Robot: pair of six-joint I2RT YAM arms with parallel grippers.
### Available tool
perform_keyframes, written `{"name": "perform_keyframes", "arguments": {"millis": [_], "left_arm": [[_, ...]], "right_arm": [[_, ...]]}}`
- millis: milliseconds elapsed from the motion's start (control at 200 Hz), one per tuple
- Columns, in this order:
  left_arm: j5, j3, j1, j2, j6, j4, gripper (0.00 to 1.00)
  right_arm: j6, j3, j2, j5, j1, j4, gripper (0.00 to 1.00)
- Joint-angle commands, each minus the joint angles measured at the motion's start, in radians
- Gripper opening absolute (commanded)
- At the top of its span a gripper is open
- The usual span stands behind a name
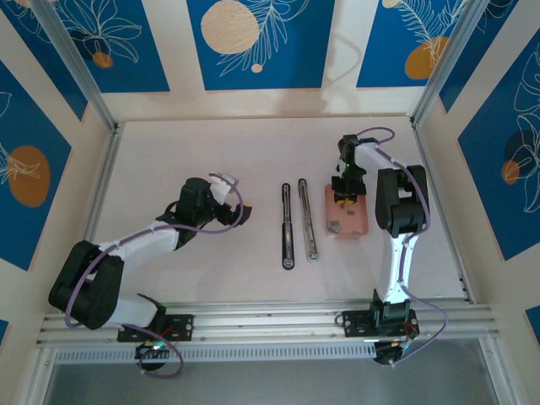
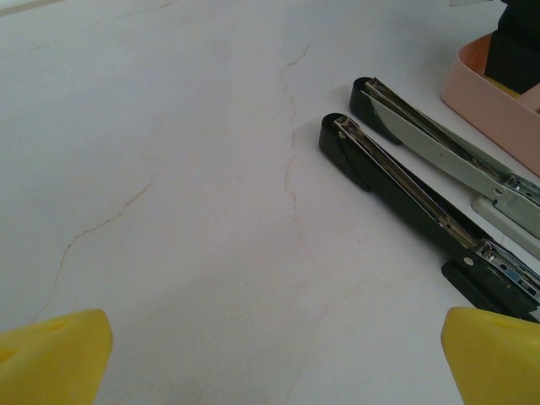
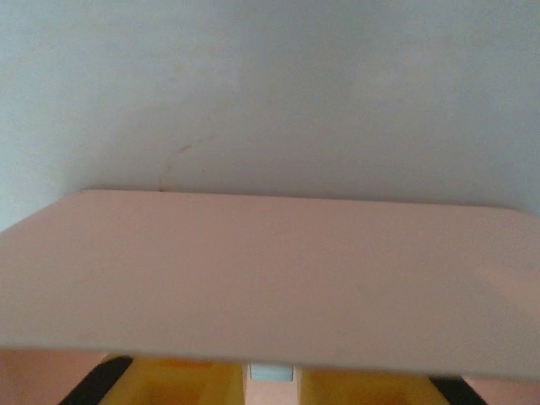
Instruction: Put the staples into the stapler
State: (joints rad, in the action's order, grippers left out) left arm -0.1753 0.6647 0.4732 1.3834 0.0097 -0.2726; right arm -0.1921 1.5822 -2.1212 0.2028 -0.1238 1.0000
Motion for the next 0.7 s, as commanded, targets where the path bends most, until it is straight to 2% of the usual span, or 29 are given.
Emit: {"name": "perform_keyframes", "arguments": {"millis": [0,260,445,695], "left_arm": [[-0.006,0.036,-0.008,0.004,0.024,0.009,1.00],[-0.024,0.043,-0.008,-0.010,0.023,0.016,1.00],[-0.035,0.027,-0.008,-0.052,0.011,0.012,1.00],[-0.074,-0.010,-0.004,-0.103,-0.034,-0.017,1.00]], "right_arm": [[-0.008,-0.006,-0.025,-0.001,-0.002,-0.017,0.16],[-0.030,-0.064,0.106,0.008,-0.012,-0.074,0.15],[-0.078,-0.198,0.314,0.020,-0.044,-0.165,0.15],[-0.182,-0.462,0.619,0.085,-0.209,-0.308,0.15]]}}
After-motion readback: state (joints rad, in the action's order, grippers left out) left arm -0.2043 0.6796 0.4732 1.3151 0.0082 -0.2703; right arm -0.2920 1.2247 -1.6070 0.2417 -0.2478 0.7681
